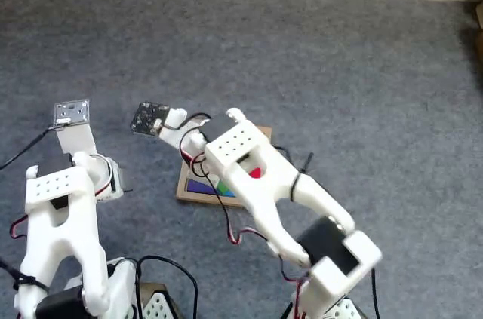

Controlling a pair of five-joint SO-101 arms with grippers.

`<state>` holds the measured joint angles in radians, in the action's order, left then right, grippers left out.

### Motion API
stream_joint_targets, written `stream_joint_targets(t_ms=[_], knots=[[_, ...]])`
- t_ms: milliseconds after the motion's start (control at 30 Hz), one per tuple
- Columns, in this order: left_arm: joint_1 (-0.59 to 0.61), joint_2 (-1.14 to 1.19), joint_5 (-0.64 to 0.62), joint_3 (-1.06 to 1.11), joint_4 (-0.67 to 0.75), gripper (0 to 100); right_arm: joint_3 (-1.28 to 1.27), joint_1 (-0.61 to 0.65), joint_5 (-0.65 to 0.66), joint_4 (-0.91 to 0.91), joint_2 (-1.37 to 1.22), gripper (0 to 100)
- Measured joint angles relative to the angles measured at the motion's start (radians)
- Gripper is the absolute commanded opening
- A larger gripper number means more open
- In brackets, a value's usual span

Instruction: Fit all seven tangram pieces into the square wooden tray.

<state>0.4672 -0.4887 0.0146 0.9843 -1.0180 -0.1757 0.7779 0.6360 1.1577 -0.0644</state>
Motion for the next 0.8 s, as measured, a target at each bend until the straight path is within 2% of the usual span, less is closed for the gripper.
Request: stream_joint_targets(t_ms=[133, 333, 600, 800], knots=[[0.000, 0.000, 0.002, 0.000, 0.000, 24, -0.048, -0.008, 0.000, 0.086, 0.147, 5.0], [0.000, -0.009, 0.002, 0.000, 0.000, 24, -0.235, -0.114, -0.043, 0.103, 0.399, 2.0], [0.000, -0.009, 0.002, 0.000, 0.011, 7, -0.506, -0.299, -0.055, 0.103, 0.730, 0.4], [0.000, -0.009, 0.002, 0.000, 0.012, 0, -0.712, -0.442, -0.055, 0.103, 0.991, 0.4]])
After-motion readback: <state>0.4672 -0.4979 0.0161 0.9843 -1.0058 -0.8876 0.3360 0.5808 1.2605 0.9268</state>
